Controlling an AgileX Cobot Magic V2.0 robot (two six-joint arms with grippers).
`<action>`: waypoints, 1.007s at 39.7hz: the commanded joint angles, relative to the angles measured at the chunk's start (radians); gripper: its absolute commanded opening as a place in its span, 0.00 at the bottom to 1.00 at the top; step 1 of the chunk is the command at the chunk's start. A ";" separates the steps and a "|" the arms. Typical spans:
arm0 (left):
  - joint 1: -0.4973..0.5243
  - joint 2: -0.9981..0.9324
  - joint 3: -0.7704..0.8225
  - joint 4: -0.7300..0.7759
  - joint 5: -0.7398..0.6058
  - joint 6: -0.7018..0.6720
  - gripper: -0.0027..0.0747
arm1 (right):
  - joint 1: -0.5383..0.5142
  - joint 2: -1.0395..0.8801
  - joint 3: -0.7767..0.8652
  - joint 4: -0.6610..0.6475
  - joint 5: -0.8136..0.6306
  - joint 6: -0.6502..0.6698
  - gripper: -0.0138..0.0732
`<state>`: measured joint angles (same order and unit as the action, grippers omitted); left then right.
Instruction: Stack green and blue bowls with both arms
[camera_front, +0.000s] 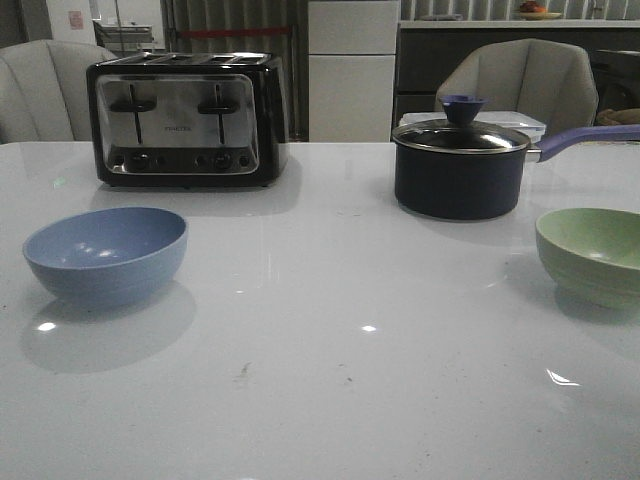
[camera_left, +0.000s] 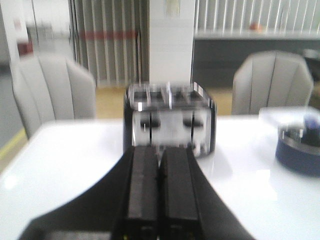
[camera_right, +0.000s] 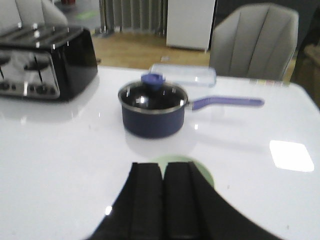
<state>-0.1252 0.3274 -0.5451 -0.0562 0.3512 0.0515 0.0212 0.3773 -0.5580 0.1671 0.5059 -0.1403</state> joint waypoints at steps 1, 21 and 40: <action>0.003 0.077 -0.026 -0.004 0.000 -0.004 0.15 | -0.005 0.086 -0.035 -0.008 -0.016 -0.008 0.22; 0.003 0.265 -0.007 -0.004 0.079 -0.004 0.16 | -0.005 0.348 -0.035 -0.008 0.114 -0.008 0.29; 0.003 0.268 -0.007 -0.004 0.056 -0.004 0.67 | -0.033 0.530 -0.098 -0.009 0.124 0.000 0.84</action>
<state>-0.1252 0.5872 -0.5211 -0.0562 0.4941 0.0515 0.0110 0.8643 -0.5860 0.1593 0.6778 -0.1403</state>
